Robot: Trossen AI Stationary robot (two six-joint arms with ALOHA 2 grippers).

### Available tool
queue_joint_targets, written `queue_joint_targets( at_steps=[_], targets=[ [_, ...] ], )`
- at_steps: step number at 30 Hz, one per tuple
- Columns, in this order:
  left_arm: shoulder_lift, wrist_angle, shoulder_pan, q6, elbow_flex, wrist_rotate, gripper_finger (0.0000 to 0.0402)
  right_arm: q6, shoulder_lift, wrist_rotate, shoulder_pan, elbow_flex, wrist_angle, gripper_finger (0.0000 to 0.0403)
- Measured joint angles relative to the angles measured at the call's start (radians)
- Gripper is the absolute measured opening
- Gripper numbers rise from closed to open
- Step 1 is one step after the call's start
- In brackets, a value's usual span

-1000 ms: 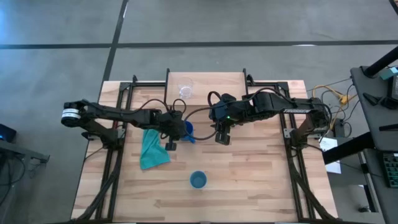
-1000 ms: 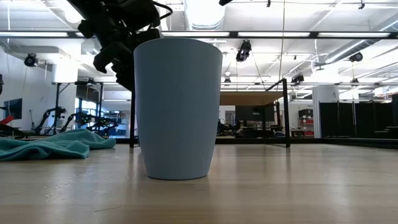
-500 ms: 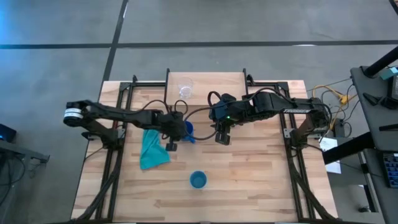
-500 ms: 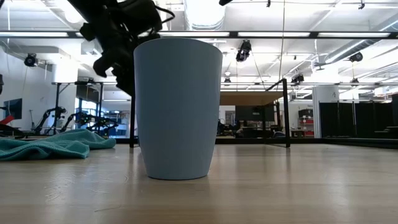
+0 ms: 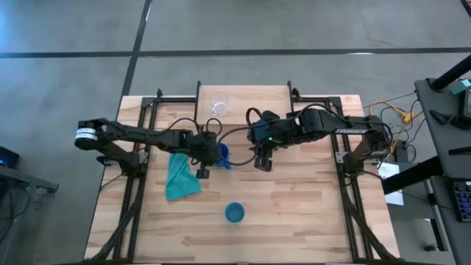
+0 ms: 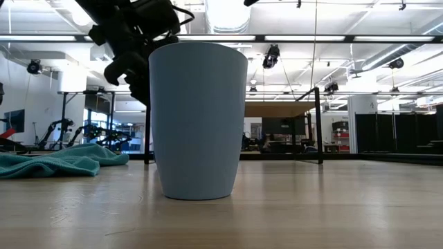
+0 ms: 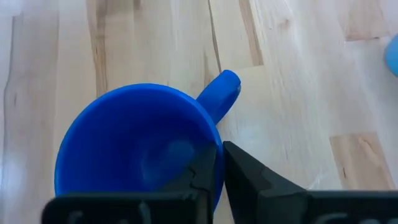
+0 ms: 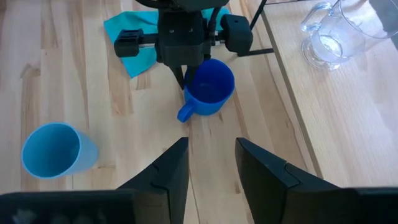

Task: Stack small to large cups/mugs on shelf
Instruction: Put the blue mug on the shelf

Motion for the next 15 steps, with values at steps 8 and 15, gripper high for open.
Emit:
queue_joint_targets(
  at_steps=[8, 15],
  targets=[
    [-0.001, -0.004, 0.000, 0.000, 0.047, -0.006, 0.0001, 0.125, 0.000, 0.000, 0.000, -0.009, 0.001, 0.0125],
    [-0.022, -0.014, -0.002, 0.000, 0.171, -0.033, 0.0001, 0.180, 0.000, 0.000, 0.015, -0.108, 0.004, 0.0125]
  ],
)
